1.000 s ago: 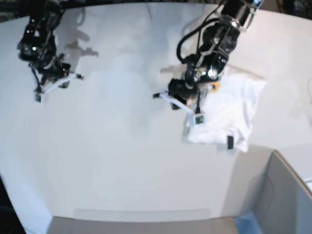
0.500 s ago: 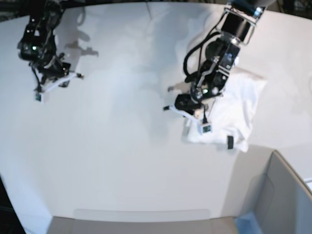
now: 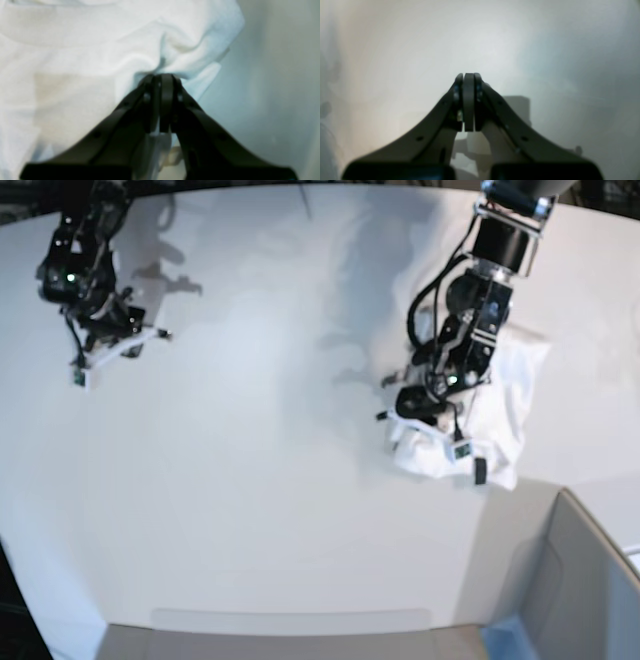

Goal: Layout the t-shirt on the table in an organized manner, then fold the t-shirt properly

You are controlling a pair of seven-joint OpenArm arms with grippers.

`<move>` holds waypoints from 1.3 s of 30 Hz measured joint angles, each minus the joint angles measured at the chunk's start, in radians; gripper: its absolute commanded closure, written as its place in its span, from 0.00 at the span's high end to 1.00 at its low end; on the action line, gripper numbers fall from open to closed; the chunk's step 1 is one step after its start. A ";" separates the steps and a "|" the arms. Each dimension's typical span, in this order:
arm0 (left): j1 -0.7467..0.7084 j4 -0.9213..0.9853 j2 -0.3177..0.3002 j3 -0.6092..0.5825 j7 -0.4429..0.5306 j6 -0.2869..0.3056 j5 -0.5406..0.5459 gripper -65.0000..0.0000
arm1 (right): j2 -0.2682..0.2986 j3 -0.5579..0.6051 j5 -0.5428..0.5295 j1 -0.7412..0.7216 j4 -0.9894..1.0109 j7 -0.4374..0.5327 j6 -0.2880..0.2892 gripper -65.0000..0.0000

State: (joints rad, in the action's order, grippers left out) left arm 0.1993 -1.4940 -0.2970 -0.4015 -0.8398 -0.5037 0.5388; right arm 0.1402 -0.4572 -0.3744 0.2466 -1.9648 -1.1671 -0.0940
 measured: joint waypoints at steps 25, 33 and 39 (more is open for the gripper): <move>-0.441 -0.528 -0.060 0.137 0.519 -0.010 0.001 0.00 | 0.172 0.037 -0.117 0.277 -0.078 0.771 0.003 0.00; -0.659 -0.530 -0.201 0.146 0.997 -0.011 0.005 0.00 | 0.246 0.174 0.042 0.466 -0.077 1.060 0.048 0.00; -0.894 -0.529 -0.216 0.143 1.061 -0.005 -0.055 0.00 | 0.189 0.205 0.170 0.628 -0.077 1.138 0.040 0.00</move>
State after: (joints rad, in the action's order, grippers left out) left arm -0.6945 -2.0232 -0.5133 -0.2588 0.2211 -0.5087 0.4835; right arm 0.3290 -0.2523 -0.2047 0.8749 -2.0422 -0.0296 -0.0540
